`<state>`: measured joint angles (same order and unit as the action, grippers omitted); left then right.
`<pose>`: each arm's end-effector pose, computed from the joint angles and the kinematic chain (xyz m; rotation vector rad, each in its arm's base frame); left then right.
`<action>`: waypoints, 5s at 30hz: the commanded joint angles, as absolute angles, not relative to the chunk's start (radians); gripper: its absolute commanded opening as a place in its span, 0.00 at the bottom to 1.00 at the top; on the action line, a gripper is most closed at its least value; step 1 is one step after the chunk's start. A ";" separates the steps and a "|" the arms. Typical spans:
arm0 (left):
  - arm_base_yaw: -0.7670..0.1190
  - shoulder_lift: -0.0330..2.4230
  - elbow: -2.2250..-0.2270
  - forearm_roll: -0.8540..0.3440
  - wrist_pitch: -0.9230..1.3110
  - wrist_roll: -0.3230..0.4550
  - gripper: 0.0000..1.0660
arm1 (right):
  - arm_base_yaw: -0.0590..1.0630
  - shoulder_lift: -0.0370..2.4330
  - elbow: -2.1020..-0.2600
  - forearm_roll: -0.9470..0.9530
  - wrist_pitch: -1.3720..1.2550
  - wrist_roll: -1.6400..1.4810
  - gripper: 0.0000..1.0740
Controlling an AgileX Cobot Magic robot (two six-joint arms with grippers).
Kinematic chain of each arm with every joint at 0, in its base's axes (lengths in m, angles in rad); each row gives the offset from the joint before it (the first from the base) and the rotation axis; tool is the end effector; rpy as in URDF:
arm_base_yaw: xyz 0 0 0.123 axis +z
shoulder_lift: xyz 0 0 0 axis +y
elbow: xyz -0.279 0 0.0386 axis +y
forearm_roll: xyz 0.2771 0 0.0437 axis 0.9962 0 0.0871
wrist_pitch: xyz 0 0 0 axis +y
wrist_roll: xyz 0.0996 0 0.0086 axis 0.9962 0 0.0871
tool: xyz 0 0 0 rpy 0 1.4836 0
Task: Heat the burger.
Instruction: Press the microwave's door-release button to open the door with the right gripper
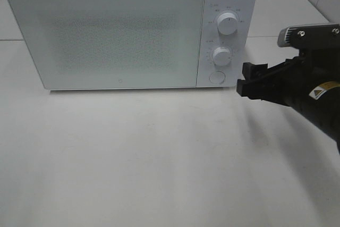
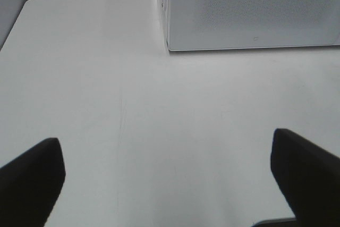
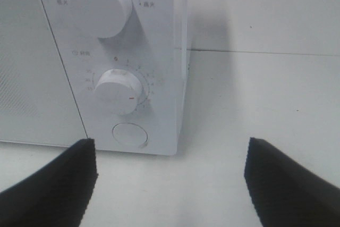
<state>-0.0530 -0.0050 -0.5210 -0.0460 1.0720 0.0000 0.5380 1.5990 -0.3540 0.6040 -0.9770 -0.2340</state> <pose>0.0278 -0.0055 0.2928 0.0569 2.0291 -0.0883 0.2486 0.0936 0.1283 -0.0263 1.8117 0.0248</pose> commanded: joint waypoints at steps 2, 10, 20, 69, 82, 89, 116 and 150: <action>-0.051 -0.019 -0.516 -0.043 1.073 0.000 0.92 | 0.600 1.661 -0.378 0.679 -1.043 -0.252 0.71; -0.051 -0.019 -0.516 -0.043 1.073 0.000 0.92 | 0.693 1.782 -0.448 0.783 -1.063 -0.253 0.71; -0.051 -0.019 -0.516 -0.043 1.073 0.000 0.92 | 0.737 1.822 -0.484 0.831 -1.053 -0.211 0.69; -0.051 -0.019 -0.516 -0.043 1.073 0.000 0.92 | 0.734 1.924 -0.542 0.830 -1.035 1.378 0.00; -0.051 -0.019 -0.516 -0.043 1.073 0.000 0.92 | 0.664 2.028 -0.692 0.831 -1.022 1.368 0.00; -0.051 -0.019 -0.516 -0.043 1.073 0.000 0.92 | 0.664 2.087 -0.765 0.867 -1.019 1.357 0.00; -0.051 -0.019 -0.516 -0.043 1.073 0.000 0.92 | 0.605 2.150 -0.879 0.927 -0.992 1.262 0.00; -0.051 -0.019 -0.516 -0.043 1.073 0.000 0.92 | 0.594 2.203 -0.984 0.889 -1.036 1.243 0.00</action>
